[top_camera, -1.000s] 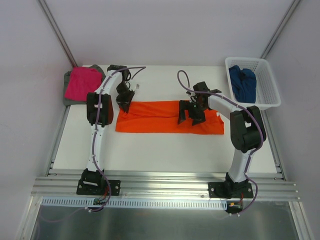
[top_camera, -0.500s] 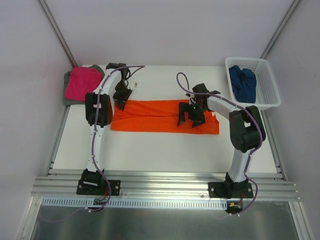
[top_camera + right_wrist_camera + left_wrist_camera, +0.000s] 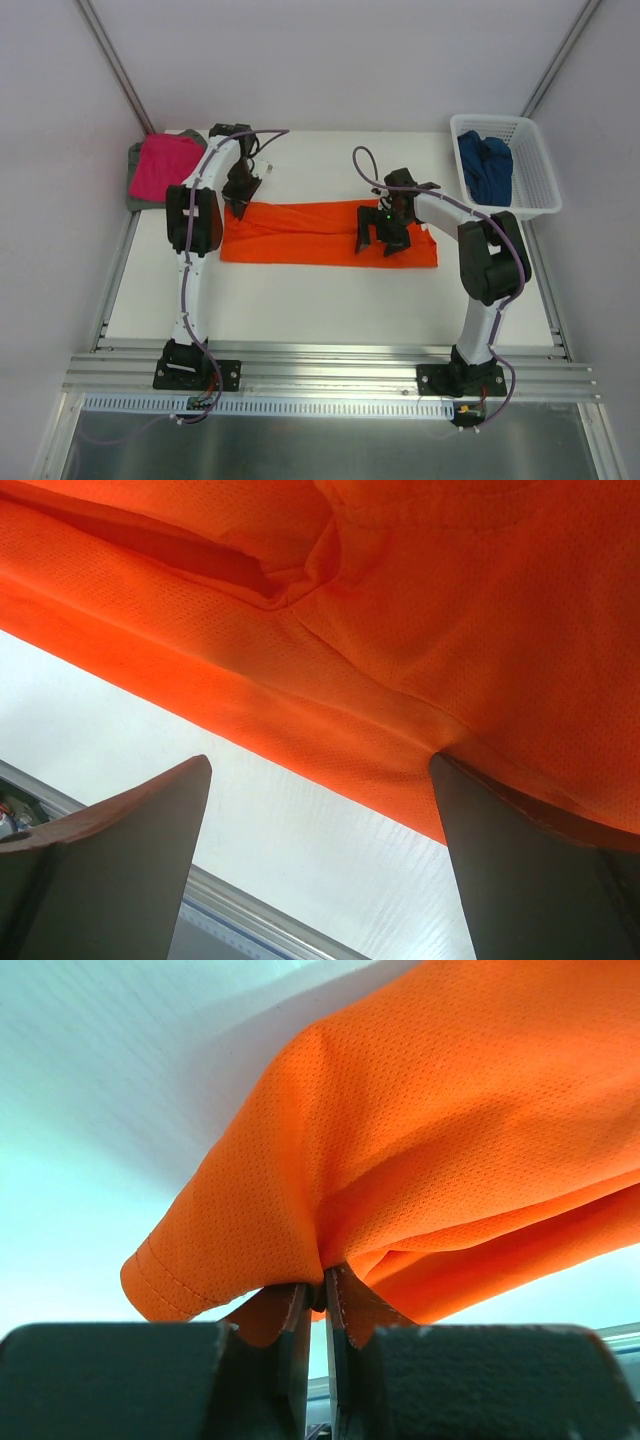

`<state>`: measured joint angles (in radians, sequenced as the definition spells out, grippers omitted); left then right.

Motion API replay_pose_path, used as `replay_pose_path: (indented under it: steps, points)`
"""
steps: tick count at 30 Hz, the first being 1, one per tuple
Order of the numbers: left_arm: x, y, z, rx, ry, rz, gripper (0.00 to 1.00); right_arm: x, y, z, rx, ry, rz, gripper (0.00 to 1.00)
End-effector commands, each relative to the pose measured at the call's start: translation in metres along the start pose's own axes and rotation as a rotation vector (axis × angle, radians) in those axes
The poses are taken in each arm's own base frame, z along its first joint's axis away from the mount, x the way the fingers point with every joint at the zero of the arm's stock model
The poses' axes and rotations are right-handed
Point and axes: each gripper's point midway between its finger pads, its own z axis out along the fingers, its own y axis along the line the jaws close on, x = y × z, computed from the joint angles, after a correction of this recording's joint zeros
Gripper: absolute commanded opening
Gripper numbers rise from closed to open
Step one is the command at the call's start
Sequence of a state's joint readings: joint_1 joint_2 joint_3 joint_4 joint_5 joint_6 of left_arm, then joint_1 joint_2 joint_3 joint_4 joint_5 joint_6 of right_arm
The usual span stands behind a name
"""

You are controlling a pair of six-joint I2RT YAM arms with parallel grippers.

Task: Fold and stack the t-shirts
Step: Fold the tshirt

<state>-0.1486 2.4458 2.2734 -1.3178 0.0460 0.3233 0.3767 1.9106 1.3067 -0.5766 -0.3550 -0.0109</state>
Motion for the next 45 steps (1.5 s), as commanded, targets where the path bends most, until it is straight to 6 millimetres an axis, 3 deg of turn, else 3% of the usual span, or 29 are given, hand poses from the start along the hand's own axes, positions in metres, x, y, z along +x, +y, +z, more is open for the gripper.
replay_pose_path:
  steps: [1,3,5,6,7,10,11,12,17,19,22,24,29,36,42,45]
  points:
    - [0.052,0.008,-0.024,-0.030,0.179,0.003,0.00,0.023,-0.015,0.008,0.049,0.083,0.039,0.98]
    - [0.053,0.014,-0.021,-0.054,0.195,0.009,0.03,0.024,-0.015,0.008,0.046,0.087,0.039,0.98]
    - [0.051,0.018,-0.021,-0.073,0.197,0.010,0.21,0.025,-0.016,0.007,0.047,0.087,0.043,0.98]
    - [0.050,0.016,-0.022,-0.061,0.190,0.009,0.39,0.024,-0.016,0.006,0.046,0.082,0.040,0.98]
    - [0.048,0.012,-0.023,-0.043,0.177,0.004,0.38,0.025,-0.016,0.006,0.046,0.082,0.040,0.98]
    - [0.052,0.007,-0.024,-0.022,0.182,-0.008,0.19,0.028,-0.017,0.006,0.047,0.084,0.044,0.98]
    - [0.054,0.006,-0.023,-0.016,0.190,-0.010,0.04,0.027,-0.017,0.006,0.046,0.082,0.043,0.99]
    - [0.056,0.005,-0.022,-0.014,0.198,-0.013,0.00,0.027,-0.017,0.005,0.046,0.080,0.044,0.98]
    - [0.064,0.001,-0.019,0.005,0.227,-0.013,0.00,0.027,-0.016,0.005,0.047,0.079,0.041,0.99]
    - [0.064,0.001,-0.022,0.000,0.220,-0.019,0.10,0.025,-0.016,0.004,0.045,0.074,0.037,0.99]
    - [0.068,-0.004,-0.028,0.013,0.211,-0.026,0.42,0.026,-0.015,0.002,0.044,0.069,0.034,0.99]
    - [0.072,-0.005,-0.028,0.017,0.223,-0.024,0.47,0.027,-0.016,0.003,0.044,0.068,0.038,0.99]
    - [0.077,-0.012,-0.019,0.053,0.255,-0.035,0.47,0.028,-0.015,0.003,0.043,0.070,0.040,0.99]
    - [0.077,-0.018,-0.025,0.071,0.234,-0.036,0.25,0.027,-0.014,0.001,0.043,0.060,0.034,0.99]
    - [0.082,-0.021,-0.019,0.089,0.266,-0.037,0.20,0.024,-0.013,0.000,0.041,0.055,0.033,0.99]
    - [0.083,-0.021,-0.018,0.098,0.269,-0.036,0.12,0.024,-0.013,0.000,0.043,0.056,0.029,0.99]
